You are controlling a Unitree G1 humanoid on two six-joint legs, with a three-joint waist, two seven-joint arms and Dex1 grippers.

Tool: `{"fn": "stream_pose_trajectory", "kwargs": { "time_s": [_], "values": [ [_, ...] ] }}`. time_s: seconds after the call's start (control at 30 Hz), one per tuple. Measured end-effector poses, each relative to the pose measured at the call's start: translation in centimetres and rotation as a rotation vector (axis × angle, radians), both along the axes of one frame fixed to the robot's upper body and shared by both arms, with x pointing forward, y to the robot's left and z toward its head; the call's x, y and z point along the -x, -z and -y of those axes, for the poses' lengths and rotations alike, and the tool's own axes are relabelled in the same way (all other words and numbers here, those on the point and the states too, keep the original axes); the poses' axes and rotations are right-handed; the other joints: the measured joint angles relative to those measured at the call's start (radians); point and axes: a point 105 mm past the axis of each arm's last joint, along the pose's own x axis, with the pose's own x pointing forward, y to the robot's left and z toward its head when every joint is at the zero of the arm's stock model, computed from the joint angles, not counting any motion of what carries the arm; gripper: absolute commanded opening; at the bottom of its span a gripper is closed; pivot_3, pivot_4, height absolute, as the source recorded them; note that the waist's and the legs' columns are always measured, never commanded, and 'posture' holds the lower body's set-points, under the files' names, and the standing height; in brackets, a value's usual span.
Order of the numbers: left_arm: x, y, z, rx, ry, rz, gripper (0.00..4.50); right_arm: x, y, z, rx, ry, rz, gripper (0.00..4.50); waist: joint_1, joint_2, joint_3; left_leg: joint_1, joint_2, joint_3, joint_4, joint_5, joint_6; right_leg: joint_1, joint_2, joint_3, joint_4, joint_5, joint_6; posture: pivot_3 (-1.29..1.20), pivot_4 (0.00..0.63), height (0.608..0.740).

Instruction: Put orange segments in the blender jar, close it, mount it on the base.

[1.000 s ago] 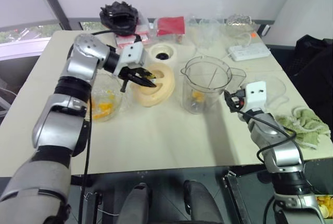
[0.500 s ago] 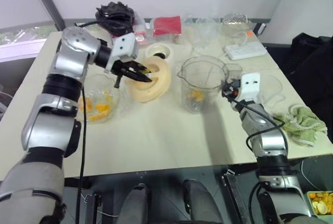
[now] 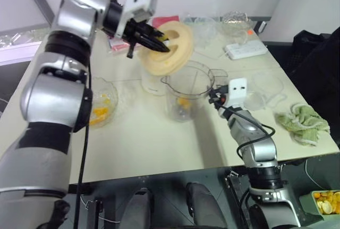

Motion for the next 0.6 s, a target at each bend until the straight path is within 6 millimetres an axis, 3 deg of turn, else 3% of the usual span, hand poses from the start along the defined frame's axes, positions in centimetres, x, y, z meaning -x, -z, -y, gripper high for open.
{"fn": "stream_pose_trajectory", "kwargs": {
  "time_s": [0.07, 0.27, 0.4, 0.6],
  "values": [
    [0.1, 0.6, 0.9, -0.024, 0.026, -0.003, 0.22, 0.3, -0.2, -1.0, 0.015, -0.025, 0.003, 1.2, 0.0, 0.0, 0.0, 0.0, 0.0, 0.0, 0.0, 0.0, 0.0, 0.0, 0.0, 0.0, 0.0, 0.0, 0.0, 0.0, 0.15, 0.74],
    [0.2, 2.4, 2.3, -0.106, 0.056, -0.034, 0.22, 0.7, 0.7, -1.4, 0.06, -0.023, -0.019, 1.2, 0.001, 0.0, 0.0, 0.0, 0.0, 0.0, 0.0, 0.0, 0.0, 0.0, 0.0, 0.0, 0.0, 0.0, 0.0, 0.0, 0.15, 0.74],
    [0.4, 3.6, 2.5, -0.157, 0.077, -0.051, 0.22, 0.9, 1.4, -1.5, 0.083, -0.019, -0.033, 1.2, -0.002, 0.0, 0.0, 0.0, 0.0, 0.0, 0.0, 0.0, 0.0, -0.001, 0.0, 0.0, 0.001, 0.0, 0.0, 0.0, 0.15, 0.74],
    [1.1, 3.8, 1.9, -0.174, 0.103, -0.072, 0.22, 1.0, 1.4, -1.4, 0.101, -0.003, -0.015, 1.2, -0.001, 0.0, 0.0, 0.0, 0.0, 0.0, 0.0, 0.0, 0.0, -0.001, 0.0, 0.001, 0.001, 0.0, 0.0, 0.0, 0.15, 0.74]
  ]
}}
